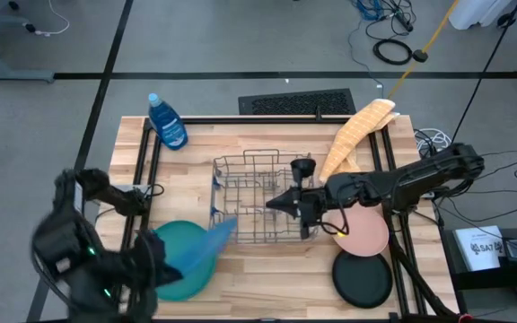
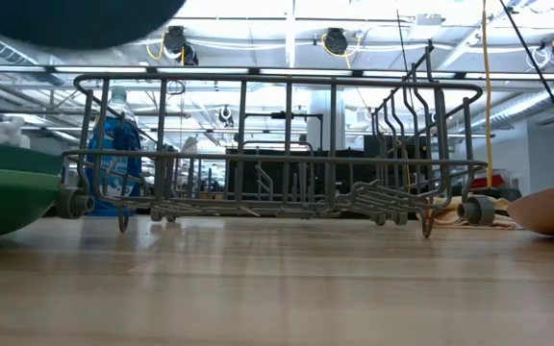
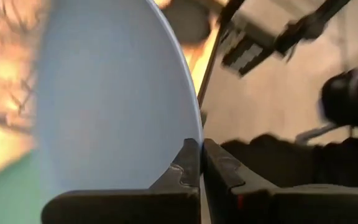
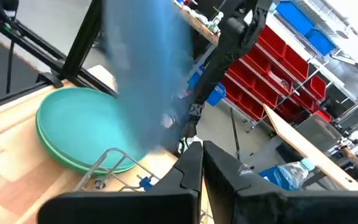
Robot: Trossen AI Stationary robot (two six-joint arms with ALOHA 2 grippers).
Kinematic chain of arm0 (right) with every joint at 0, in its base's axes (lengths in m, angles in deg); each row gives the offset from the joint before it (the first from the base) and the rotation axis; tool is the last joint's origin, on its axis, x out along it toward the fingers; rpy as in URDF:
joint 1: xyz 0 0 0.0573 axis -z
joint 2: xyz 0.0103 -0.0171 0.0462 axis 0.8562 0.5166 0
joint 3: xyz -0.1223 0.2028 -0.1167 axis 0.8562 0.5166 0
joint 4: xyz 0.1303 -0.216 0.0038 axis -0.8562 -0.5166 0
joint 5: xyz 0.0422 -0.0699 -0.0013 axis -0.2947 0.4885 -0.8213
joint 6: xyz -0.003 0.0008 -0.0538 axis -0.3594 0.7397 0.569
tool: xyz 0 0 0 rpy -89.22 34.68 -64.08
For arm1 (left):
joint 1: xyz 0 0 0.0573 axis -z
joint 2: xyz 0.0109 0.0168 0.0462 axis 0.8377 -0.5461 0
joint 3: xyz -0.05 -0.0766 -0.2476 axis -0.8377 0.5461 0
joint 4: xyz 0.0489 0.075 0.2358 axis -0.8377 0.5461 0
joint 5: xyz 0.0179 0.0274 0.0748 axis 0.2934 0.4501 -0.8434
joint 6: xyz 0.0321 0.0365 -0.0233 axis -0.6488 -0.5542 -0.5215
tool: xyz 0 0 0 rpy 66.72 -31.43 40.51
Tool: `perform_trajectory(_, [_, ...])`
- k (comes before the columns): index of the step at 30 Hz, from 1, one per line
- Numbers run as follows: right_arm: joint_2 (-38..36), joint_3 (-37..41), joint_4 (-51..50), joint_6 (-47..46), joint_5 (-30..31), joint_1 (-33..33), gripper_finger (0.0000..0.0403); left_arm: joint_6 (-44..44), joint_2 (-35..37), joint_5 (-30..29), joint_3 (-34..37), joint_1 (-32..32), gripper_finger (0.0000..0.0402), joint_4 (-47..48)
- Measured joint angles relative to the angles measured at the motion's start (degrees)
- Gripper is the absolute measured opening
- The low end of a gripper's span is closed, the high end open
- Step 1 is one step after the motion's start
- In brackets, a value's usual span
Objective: Sort dishes
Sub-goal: Put the blue plate into the dish rack
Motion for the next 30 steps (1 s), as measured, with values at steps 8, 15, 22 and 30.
perform_trajectory(8, [-2.7, 0.0, -2.97, -2.01, -0.06, -0.49, 0.0009, -8.4, 7.24, -21.42, 0.41, -0.05, 0.0, -0.06])
perform_trajectory(15, [-2.69, 0.0, -2.99, -1.14, -0.06, -0.77, 0.0008, -9.02, 6.03, -41.73, 6.39, -1.73, 0.0, -0.33])
perform_trajectory(22, [-2.95, 0.0, -3.51, -0.59, -0.06, -0.75, 0.0008, 12.5, 6.24, -52.94, 24.25, 0.04, 0.0, 0.34])
perform_trajectory(30, [-2.97, 0.0, -3.57, 0.22, -0.19, -0.75, 0.0008, 37.75, 6.75, -55.28, 41.28, 1.23, 0.0, 2.84])
